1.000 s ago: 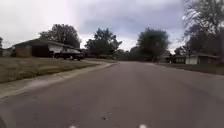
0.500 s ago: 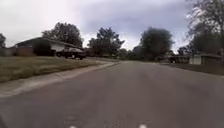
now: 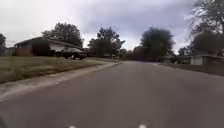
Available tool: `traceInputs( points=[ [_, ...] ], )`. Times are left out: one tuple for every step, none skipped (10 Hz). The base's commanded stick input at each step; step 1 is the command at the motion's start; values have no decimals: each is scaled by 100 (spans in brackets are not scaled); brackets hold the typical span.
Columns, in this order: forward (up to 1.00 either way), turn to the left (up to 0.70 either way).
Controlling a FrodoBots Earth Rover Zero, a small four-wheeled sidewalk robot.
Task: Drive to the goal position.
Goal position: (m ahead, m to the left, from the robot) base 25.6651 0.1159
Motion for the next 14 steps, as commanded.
traceInputs(
  points=[
    [70,0],
    [70,0],
    [70,0],
    [70,0],
    [70,0],
    [70,0],
    [70,0],
    [70,0],
    [70,0],
    [70,0],
    [70,0],
    [70,0],
    [70,0],
    [70,0]
  ],
)
